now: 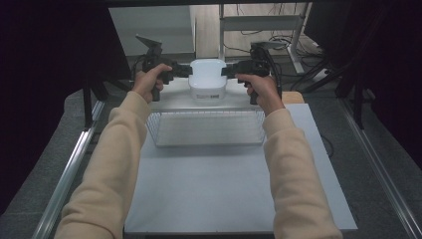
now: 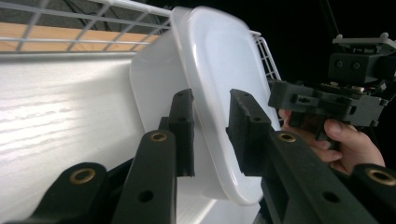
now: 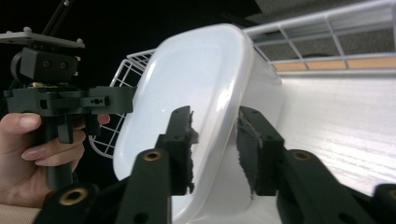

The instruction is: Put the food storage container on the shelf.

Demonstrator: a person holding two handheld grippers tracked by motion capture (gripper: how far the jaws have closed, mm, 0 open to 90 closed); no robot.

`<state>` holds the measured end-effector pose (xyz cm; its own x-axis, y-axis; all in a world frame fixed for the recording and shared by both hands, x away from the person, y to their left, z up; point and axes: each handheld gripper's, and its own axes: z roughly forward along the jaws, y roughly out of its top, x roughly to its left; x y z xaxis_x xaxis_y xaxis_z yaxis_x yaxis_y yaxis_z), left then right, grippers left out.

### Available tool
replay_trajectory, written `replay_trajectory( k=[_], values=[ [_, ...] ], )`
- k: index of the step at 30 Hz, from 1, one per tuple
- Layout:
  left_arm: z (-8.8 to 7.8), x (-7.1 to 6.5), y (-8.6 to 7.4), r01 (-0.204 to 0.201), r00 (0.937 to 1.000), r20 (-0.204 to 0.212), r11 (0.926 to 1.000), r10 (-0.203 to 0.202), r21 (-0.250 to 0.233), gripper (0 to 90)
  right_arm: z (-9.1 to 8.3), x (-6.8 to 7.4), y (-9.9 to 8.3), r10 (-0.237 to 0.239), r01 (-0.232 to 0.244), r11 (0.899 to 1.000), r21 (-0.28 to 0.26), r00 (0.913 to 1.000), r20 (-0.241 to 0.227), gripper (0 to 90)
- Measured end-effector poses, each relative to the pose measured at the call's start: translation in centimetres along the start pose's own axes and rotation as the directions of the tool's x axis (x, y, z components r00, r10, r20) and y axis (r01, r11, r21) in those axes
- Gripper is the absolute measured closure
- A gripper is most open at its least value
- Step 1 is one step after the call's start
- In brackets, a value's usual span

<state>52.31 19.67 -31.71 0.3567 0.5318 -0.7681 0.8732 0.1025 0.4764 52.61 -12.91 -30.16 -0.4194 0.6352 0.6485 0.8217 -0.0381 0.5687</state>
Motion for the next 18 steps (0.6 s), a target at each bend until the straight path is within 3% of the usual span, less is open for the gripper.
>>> replay_trajectory(
  k=[2, 6, 10, 11, 12, 14, 15, 18],
  values=[
    [0.1, 0.1, 0.0, 0.001, 1.0, 0.004, 1.0, -0.001, -0.003, 71.9, 0.3, -0.2, 0.0, 0.017, -0.017, 1.0, 0.0, 0.9998, 0.002, 62.6],
    [0.1, 0.0, -0.2, -0.017, 0.9998, 0.001, 0.9998, 0.017, -0.005, 70.7, 0.3, -0.3, 0.0, 0.006, -0.006, 1.0, -0.015, 1.0, 0.001, 62.6],
    [-0.3, -0.8, -0.5, -0.073, 0.9971, -0.025, 0.9962, 0.072, -0.047, 58.5, -0.1, 0.2, 0.0, -0.025, 0.025, 0.999, -0.038, 0.9997, -0.004, 42.4],
    [-0.6, -1.4, -0.8, -0.115, 0.9927, -0.045, 0.9908, 0.112, -0.072, 53.9, -0.3, 0.5, -0.1, -0.047, 0.048, 0.997, -0.054, 0.9988, 0.01, 37.8],
    [-0.8, -1.7, -1.0, -0.141, 0.9889, -0.057, 0.987, 0.137, -0.077, 47.5, -1.1, 1.2, -0.3, -0.117, 0.122, 0.989, -0.085, 0.9915, 0.057, 30.8],
    [-1.3, -2.5, -1.4, -0.195, 0.9792, -0.077, 0.9765, 0.188, -0.093, 45.2, -1.4, 1.4, -0.5, -0.143, 0.148, 0.985, -0.091, 0.9874, 0.069, 29.7],
    [-1.8, -3.2, -1.9, -0.232, 0.9698, -0.102, 0.9665, 0.222, -0.109, 42.9, -1.9, 1.7, -0.7, -0.173, 0.18, 0.978, -0.101, 0.9818, 0.079, 28.8],
    [-2.5, -4.2, -3.0, -0.301, 0.9479, -0.146, 0.9457, 0.283, -0.122, 38.7, -3.5, 2.1, -1.8, -0.252, 0.263, 0.957, -0.121, 0.9624, 0.101, 27.3]
  ],
)
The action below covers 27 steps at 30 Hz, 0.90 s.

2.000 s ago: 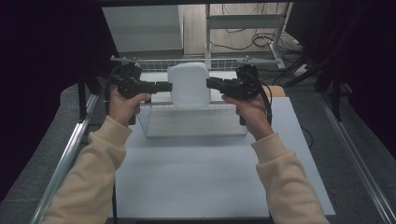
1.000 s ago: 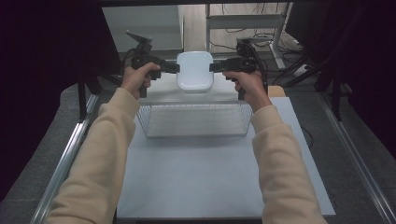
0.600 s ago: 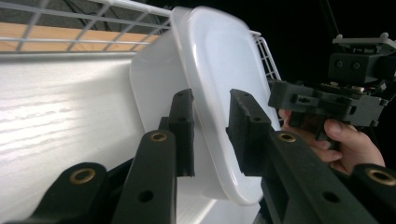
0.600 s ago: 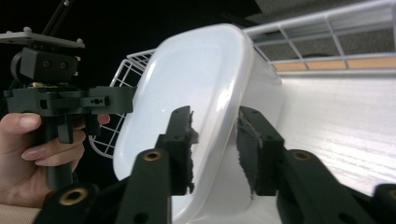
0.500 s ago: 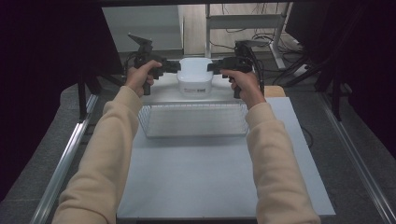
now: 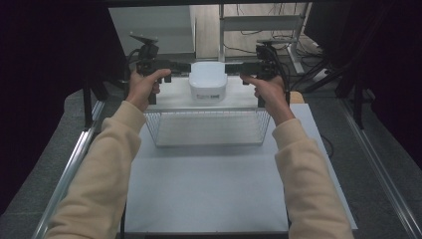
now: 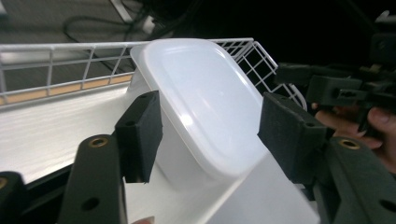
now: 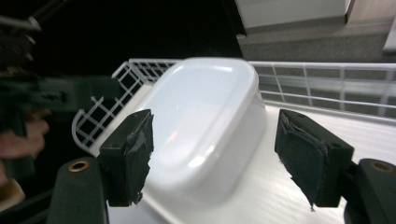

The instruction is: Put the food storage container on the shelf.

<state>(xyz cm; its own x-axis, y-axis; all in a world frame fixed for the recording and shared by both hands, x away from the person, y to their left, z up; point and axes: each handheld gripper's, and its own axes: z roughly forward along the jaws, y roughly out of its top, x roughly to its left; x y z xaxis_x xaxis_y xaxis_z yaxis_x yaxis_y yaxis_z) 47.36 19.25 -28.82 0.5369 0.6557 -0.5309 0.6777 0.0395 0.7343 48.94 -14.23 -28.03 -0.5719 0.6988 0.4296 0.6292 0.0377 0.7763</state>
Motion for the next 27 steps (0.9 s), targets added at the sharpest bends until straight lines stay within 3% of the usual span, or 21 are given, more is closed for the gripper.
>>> replay_trajectory(
  k=[4, 8, 11, 13, 15, 16, 17, 19, 20, 22, 23, 25, 27],
  values=[
    [-1.7, -1.2, -1.6, -0.072, 0.9967, -0.04, 0.9973, 0.071, -0.015, 36.7, -2.0, 0.2, -1.5, -0.085, 0.085, 0.996, 0.0, 0.9964, 0.009, 26.5],
    [-3.3, -2.3, -3.7, -0.133, 0.9887, -0.072, 0.9906, 0.131, -0.03, 34.4, -3.7, 0.2, -3.2, -0.117, 0.117, 0.993, -0.003, 0.9931, 0.009, 26.5],
    [-4.7, -3.1, -6.1, -0.198, 0.9743, -0.115, 0.9798, 0.194, -0.028, 32.4, -5.0, 0.3, -4.9, -0.153, 0.153, 0.988, -0.011, 0.9882, 0.008, 26.5],
    [-5.5, -3.5, -7.9, -0.221, 0.9683, -0.128, 0.9746, 0.214, -0.038, 32.0, -6.3, 0.4, -7.4, -0.205, 0.205, 0.979, -0.021, 0.9787, 0.012, 26.5],
    [-5.9, -3.7, -9.8, -0.245, 0.9609, -0.141, 0.9691, 0.238, -0.031, 31.6, -6.5, 0.4, -8.0, -0.214, 0.214, 0.977, -0.023, 0.9769, 0.011, 26.5],
    [-6.0, -3.8, -10.5, -0.257, 0.9574, -0.144, 0.9659, 0.25, -0.03, 31.3, -6.9, 0.4, -9.1, -0.23, 0.23, 0.973, -0.024, 0.9732, 0.015, 26.5],
    [-6.2, -3.8, -11.6, -0.27, 0.9537, -0.146, 0.9626, 0.263, -0.026, 31.1, -7.3, 0.4, -10.7, -0.263, 0.264, 0.964, -0.025, 0.9643, 0.028, 26.5],
    [-6.3, -3.9, -14.1, -0.298, 0.9451, -0.145, 0.9545, 0.293, -0.015, 30.9, -7.5, 0.4, -11.7, -0.279, 0.28, 0.96, -0.024, 0.9597, 0.035, 26.5],
    [-6.2, -3.8, -14.9, -0.304, 0.9427, -0.148, 0.9527, 0.299, -0.009, 30.9, -7.7, 0.3, -12.9, -0.297, 0.298, 0.954, -0.023, 0.9542, 0.039, 26.4],
    [-6.0, -3.7, -16.9, -0.321, 0.9344, -0.156, 0.9468, 0.32, 0.017, 30.5, -8.0, 0.3, -14.4, -0.303, 0.304, 0.952, -0.025, 0.9524, 0.034, 26.4],
    [-5.9, -3.6, -18.0, -0.324, 0.9311, -0.167, 0.9455, 0.324, 0.028, 30.1, -8.4, 0.1, -16.2, -0.315, 0.316, 0.949, -0.023, 0.9486, 0.029, 26.5],
    [-5.8, -3.3, -19.4, -0.329, 0.9252, -0.185, 0.9433, 0.331, 0.044, 30.0, -8.5, 0.0, -16.8, -0.319, 0.32, 0.947, -0.021, 0.9473, 0.027, 26.4],
    [-5.9, -2.9, -20.7, -0.322, 0.9253, -0.192, 0.945, 0.327, 0.059, 30.0, -8.7, -0.3, -18.1, -0.326, 0.326, 0.945, -0.013, 0.9449, 0.028, 26.1]
  ],
)
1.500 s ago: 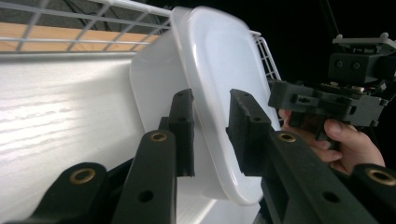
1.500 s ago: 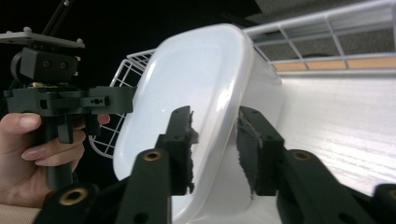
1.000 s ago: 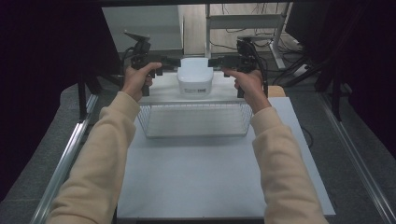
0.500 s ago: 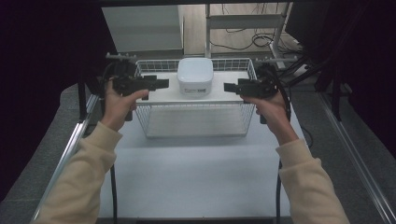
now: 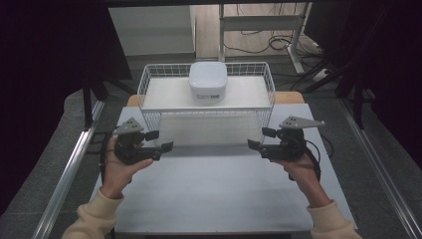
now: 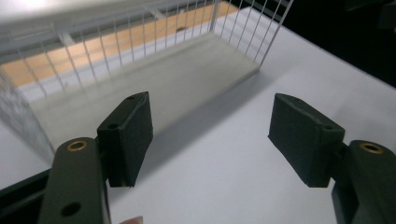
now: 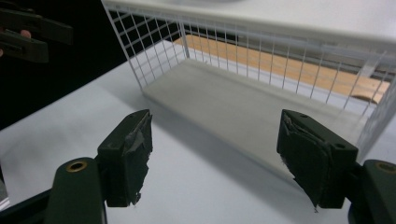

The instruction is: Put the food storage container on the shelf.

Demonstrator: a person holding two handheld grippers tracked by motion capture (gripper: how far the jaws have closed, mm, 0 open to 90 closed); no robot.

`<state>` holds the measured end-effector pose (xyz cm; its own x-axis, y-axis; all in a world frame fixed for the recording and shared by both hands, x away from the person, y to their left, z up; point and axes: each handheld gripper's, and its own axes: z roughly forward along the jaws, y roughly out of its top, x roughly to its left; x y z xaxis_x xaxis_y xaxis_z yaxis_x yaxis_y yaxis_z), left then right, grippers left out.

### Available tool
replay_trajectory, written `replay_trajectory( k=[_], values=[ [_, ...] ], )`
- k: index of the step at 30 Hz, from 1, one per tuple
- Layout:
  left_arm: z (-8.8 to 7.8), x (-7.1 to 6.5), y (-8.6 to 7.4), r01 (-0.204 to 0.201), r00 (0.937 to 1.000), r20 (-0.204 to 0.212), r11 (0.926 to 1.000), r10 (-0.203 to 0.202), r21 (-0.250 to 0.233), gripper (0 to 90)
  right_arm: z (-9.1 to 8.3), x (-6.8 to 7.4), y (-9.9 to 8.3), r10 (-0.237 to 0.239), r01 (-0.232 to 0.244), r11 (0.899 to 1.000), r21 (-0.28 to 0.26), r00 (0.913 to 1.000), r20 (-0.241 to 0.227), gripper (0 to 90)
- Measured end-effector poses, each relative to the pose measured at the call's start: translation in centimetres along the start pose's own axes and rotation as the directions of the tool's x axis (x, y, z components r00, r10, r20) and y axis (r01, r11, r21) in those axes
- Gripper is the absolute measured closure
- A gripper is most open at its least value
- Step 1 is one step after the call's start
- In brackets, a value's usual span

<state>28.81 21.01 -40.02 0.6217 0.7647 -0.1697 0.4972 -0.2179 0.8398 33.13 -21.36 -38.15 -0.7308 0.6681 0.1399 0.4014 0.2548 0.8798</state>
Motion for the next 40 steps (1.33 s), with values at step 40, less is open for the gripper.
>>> replay_trajectory(
  k=[40],
  values=[
    [2.0, 1.0, -8.2, 0.114, 0.9934, -0.006, 0.9802, -0.114, 0.162, 27.3, 1.0, 0.0, -10.6, 0.007, -0.012, 0.991, 0.137, 0.9995, 0.031, 21.8]
  ],
)
